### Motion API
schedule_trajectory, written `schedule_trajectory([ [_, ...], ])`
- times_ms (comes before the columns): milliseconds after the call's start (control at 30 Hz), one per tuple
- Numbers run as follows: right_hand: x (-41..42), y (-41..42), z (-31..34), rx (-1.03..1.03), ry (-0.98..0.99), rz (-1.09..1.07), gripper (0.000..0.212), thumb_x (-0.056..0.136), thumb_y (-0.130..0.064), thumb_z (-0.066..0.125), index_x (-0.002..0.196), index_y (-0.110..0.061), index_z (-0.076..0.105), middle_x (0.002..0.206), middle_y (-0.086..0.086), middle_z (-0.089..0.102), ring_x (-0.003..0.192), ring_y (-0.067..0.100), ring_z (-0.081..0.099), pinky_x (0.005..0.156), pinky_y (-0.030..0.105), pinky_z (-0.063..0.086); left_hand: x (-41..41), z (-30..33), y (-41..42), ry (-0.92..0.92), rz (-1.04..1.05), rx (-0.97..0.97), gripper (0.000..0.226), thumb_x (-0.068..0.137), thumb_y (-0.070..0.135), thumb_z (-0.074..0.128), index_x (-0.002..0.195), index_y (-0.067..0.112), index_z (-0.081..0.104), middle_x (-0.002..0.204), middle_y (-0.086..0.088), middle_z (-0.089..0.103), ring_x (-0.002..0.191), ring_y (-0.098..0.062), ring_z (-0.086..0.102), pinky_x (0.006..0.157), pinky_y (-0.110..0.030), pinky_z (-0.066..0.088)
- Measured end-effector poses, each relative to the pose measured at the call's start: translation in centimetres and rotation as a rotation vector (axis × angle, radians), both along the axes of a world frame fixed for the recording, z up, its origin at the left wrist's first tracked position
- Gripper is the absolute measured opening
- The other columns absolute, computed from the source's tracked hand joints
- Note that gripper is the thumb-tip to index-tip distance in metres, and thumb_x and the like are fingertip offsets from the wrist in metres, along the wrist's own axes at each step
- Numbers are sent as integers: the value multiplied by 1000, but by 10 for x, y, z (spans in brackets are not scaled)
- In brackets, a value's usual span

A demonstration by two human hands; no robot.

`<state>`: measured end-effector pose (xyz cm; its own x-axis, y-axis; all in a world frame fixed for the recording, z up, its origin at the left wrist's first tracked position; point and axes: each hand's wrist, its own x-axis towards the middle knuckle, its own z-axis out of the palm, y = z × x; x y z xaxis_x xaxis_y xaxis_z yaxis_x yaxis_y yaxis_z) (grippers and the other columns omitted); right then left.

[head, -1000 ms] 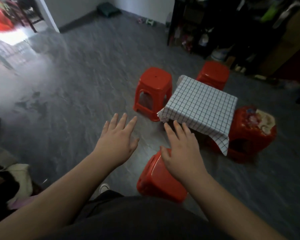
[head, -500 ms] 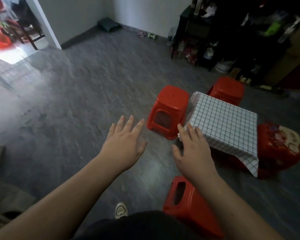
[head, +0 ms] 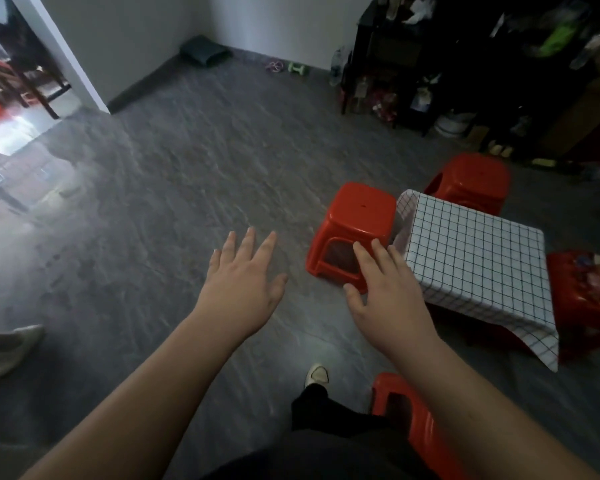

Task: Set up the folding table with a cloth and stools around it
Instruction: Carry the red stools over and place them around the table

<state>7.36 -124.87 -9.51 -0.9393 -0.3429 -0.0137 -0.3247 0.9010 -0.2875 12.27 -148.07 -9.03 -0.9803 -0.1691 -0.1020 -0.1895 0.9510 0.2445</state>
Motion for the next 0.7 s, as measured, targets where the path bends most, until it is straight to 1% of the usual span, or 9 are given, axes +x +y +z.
schedule_trajectory([
  [133, -70, -20, -10, -27, -13, -22, 69, 97, -54, 40, 157, -35, 12, 167, -1, 14, 153, 23, 7, 122, 52, 18, -71, -6, -26, 13, -2, -27, 74, 97, 59, 37, 158, 33, 5, 167, -8, 11, 153, -32, 3, 123, -50, 12],
  [200, -101, -30, -12, -32, -17, -20, 69, 97, -53, 41, 157, -35, 12, 167, 0, 14, 153, 24, 7, 123, 52, 17, -101, -7, -35, 5, -2, -42, 74, 97, 58, 37, 158, 33, 4, 167, -8, 11, 153, -32, 5, 123, -49, 13],
  [267, -156, -46, -16, -19, -45, -14, 70, 97, -53, 41, 157, -33, 13, 167, 1, 15, 153, 26, 7, 123, 51, 17, -153, -11, -51, -12, 11, -52, 73, 98, 58, 36, 158, 33, 5, 167, -8, 11, 153, -32, 5, 123, -49, 14],
  [333, -186, -58, -11, 5, -38, 19, 70, 97, -52, 42, 158, -32, 14, 166, 3, 17, 153, 27, 9, 122, 51, 17, -180, -9, -61, -29, 8, -55, 73, 98, 58, 35, 158, 33, 4, 167, -7, 10, 153, -31, 4, 123, -49, 13],
  [500, -300, -106, -3, 42, -30, 92, 71, 96, -52, 41, 158, -29, 15, 166, 4, 17, 152, 27, 11, 121, 51, 22, -276, -10, -100, -28, 64, -32, 74, 97, 59, 35, 158, 32, 4, 167, -8, 9, 153, -32, 3, 123, -50, 11],
  [700, -387, -163, -9, 36, -39, 62, 71, 96, -52, 42, 158, -29, 16, 166, 4, 17, 153, 26, 11, 121, 50, 23, -371, -24, -160, -60, 45, -2, 75, 97, 59, 36, 158, 33, 1, 167, -7, 7, 153, -32, 2, 123, -49, 10],
])
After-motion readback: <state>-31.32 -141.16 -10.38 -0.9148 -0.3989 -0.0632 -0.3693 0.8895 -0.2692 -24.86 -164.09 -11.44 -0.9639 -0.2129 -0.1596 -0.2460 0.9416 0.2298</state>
